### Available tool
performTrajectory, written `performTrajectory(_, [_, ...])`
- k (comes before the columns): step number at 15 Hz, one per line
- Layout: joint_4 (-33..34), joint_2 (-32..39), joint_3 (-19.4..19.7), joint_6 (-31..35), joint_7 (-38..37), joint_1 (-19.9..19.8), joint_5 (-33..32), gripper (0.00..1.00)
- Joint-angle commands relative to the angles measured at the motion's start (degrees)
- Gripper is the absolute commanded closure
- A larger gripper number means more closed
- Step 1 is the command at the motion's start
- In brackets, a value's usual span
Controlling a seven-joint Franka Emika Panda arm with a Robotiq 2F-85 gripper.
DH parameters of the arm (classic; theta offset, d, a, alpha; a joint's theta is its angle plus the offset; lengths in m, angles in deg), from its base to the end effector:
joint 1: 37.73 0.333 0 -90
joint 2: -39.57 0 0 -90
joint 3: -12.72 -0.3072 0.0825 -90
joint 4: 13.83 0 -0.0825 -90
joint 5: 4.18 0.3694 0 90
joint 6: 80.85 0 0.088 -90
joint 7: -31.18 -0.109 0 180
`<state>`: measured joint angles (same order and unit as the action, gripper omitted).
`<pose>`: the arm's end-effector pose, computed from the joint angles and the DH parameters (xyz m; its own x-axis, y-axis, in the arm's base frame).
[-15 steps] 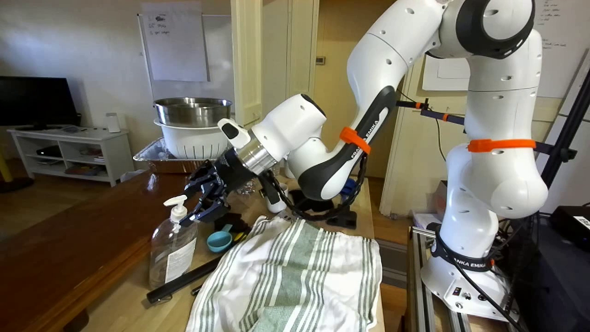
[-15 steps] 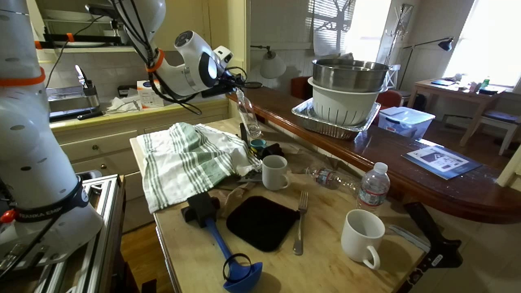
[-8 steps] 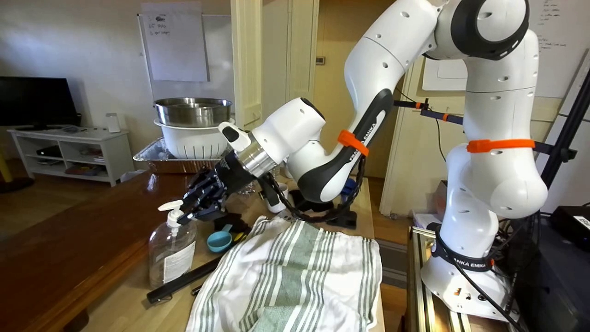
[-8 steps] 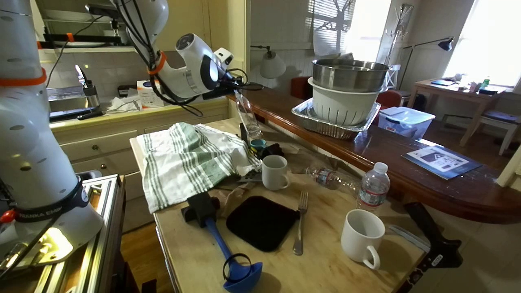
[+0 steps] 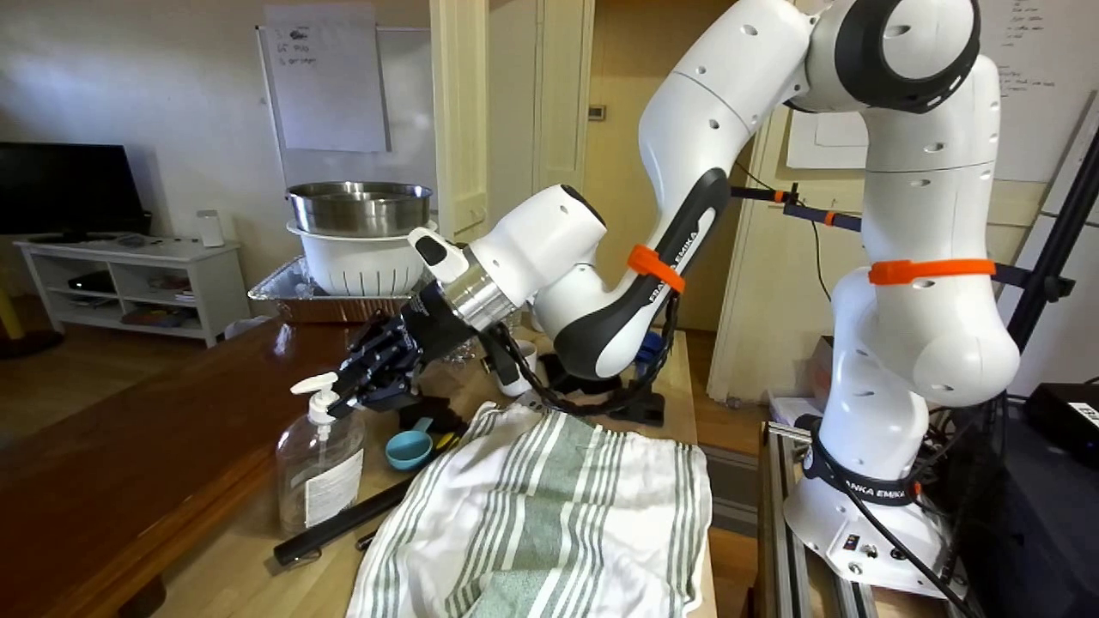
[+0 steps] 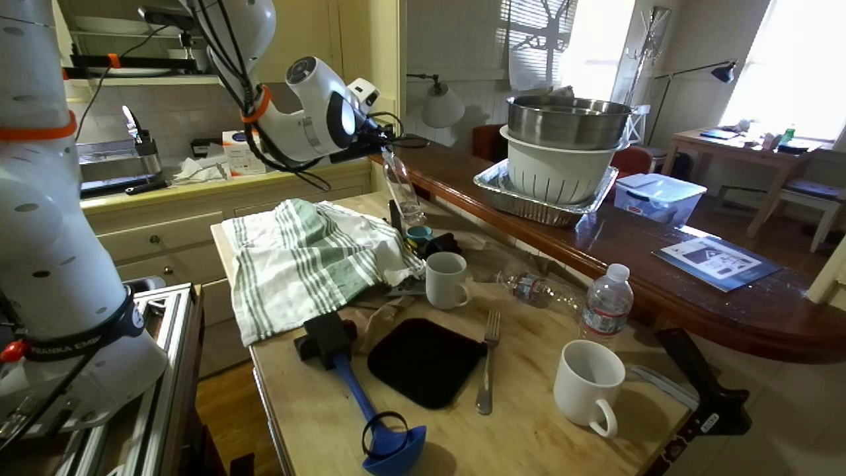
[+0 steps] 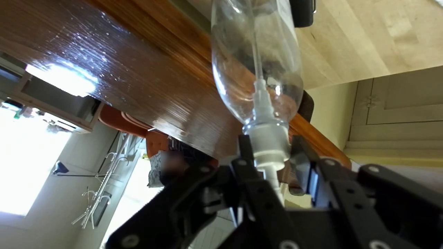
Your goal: Unfold the white tea towel and put the clear bottle on the left on the top counter
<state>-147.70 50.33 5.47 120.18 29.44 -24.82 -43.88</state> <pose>0.4774 0.2557 0.3653 0.1784 0.6563 0.7331 0.7503 -0.5728 0.3302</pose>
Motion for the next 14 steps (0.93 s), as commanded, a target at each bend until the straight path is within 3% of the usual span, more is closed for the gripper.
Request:
performTrajectory(1, [0.7, 1.4, -0.2, 1.7, 0.5, -0.7, -1.6, 0.36])
performTrajectory(4, [1.4, 2.0, -0.1, 1.9, 1.1, -0.6, -1.4, 0.22])
performTrajectory(7, [2.0, 2.5, 0.2, 1.8, 2.1, -0.4, -1.1, 0.30])
performTrajectory(11, [2.9, 3.5, 0.9, 2.6, 3.6, -0.2, -0.4, 0.51])
performTrajectory(12, [2.8, 3.9, -1.7, 2.9, 6.5, -2.3, 2.5, 0.55])
performTrajectory(14, [3.2, 4.7, -2.2, 3.9, 8.0, -2.6, 3.9, 0.42])
